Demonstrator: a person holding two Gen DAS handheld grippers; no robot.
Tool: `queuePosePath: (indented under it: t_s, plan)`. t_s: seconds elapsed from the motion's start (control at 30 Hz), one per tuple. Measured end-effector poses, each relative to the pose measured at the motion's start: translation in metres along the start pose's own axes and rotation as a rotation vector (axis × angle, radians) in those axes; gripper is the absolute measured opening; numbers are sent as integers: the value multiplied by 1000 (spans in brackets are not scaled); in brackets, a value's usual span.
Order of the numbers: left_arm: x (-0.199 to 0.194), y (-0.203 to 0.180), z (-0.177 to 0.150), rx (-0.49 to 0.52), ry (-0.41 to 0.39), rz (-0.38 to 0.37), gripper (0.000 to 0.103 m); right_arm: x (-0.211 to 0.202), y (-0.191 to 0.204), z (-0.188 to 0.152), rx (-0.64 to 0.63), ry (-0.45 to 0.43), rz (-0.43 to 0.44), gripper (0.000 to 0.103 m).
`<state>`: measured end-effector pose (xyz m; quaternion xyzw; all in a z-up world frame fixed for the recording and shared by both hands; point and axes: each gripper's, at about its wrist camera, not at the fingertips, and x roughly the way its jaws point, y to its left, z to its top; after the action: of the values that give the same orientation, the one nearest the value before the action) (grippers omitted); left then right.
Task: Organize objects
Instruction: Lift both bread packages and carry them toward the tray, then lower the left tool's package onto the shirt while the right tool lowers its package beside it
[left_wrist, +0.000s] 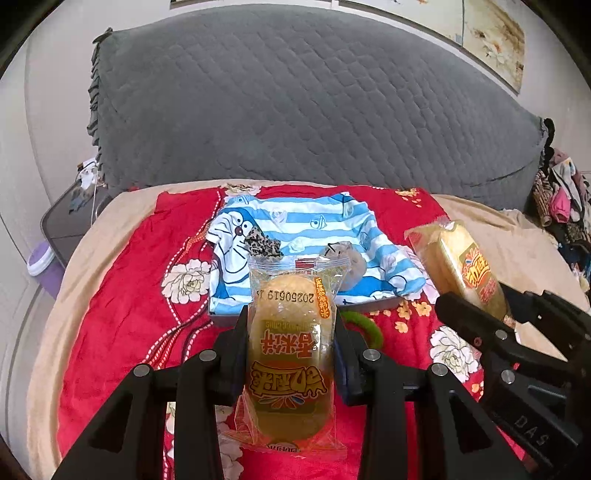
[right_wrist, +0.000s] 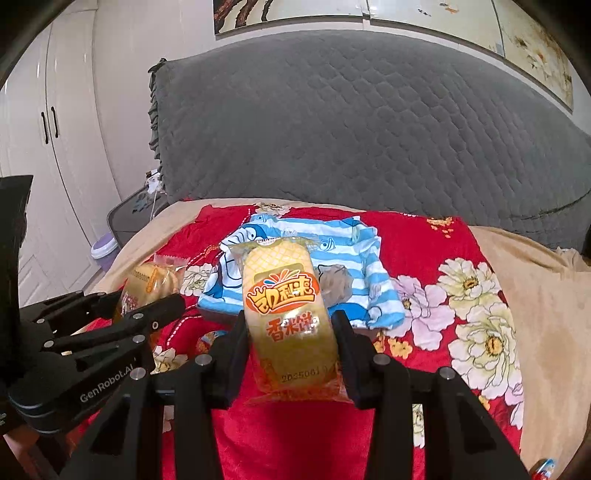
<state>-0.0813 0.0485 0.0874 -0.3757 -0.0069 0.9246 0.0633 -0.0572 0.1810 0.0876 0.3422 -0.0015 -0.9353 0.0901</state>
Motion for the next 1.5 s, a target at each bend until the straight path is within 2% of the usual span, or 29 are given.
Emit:
queuePosePath:
  t_s: [0.73, 1.5]
  plan:
    - [46, 6, 34, 1, -9, 9, 38, 43, -1, 32, -31, -11, 15, 44]
    - [100, 15, 62, 6, -16, 23, 38, 99, -18, 47, -17, 3, 2, 44]
